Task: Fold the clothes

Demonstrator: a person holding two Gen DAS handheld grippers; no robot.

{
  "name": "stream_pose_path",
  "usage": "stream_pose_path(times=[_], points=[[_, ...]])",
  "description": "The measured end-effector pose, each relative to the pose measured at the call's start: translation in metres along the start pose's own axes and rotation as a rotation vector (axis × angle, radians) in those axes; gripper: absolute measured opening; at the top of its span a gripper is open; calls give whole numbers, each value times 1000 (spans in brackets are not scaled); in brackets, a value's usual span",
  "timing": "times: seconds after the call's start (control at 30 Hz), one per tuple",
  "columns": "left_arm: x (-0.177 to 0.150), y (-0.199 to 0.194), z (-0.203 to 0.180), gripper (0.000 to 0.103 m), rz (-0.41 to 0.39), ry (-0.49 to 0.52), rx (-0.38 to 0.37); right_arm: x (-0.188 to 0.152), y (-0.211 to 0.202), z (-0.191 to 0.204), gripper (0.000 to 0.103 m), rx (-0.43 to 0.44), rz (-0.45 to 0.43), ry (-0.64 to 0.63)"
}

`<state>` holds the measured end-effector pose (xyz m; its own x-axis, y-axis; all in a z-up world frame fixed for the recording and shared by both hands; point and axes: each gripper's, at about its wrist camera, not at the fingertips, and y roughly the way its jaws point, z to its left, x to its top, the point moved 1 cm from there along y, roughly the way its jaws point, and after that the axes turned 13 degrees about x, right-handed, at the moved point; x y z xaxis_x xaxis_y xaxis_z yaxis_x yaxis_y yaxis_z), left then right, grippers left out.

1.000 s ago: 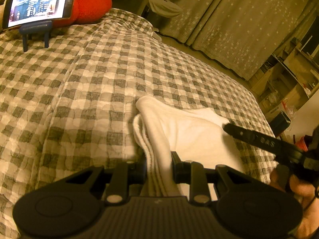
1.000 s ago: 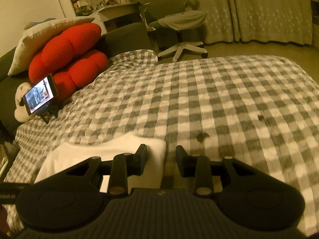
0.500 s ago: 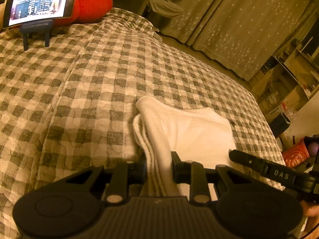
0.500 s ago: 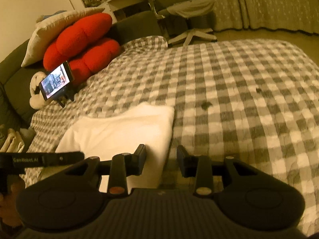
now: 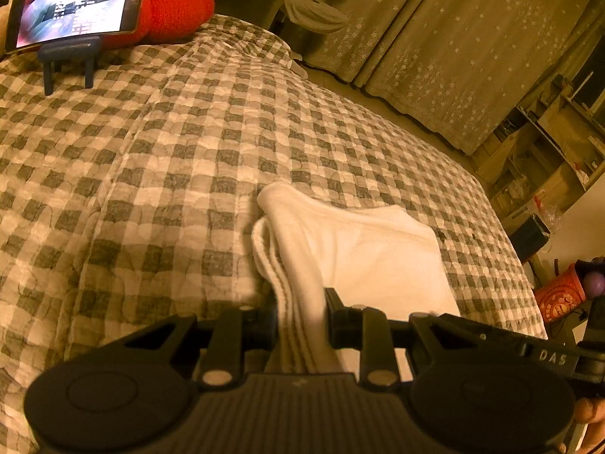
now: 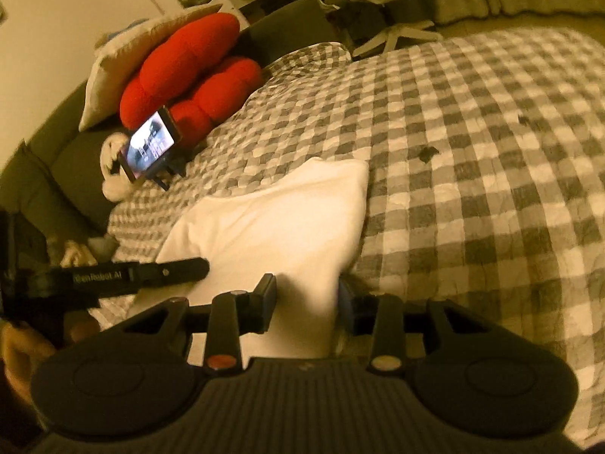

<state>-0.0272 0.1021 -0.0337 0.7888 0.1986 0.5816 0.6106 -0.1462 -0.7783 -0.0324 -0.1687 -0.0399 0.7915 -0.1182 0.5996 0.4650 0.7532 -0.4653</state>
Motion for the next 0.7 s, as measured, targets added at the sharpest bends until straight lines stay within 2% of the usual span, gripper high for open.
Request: stream_pose_path(times=[0.13,0.37,0.47,0.6,0.7], points=[[0,0,-1,26,-1,0,1,2,-3,-4,38,16,-11,32],[0,0,-1,26,-1,1,2,4,-1,-9,30,13,-35,58],[0,0,-1,26,-2,3,3,4,0,-7,29,1,-38,25],[-1,0,-3,26,-7,12,9,-1,6,5,30,-40,-30,-81],[-1,0,-5,26,-11,16,14,0,8,5,31,-45,-33,-75]])
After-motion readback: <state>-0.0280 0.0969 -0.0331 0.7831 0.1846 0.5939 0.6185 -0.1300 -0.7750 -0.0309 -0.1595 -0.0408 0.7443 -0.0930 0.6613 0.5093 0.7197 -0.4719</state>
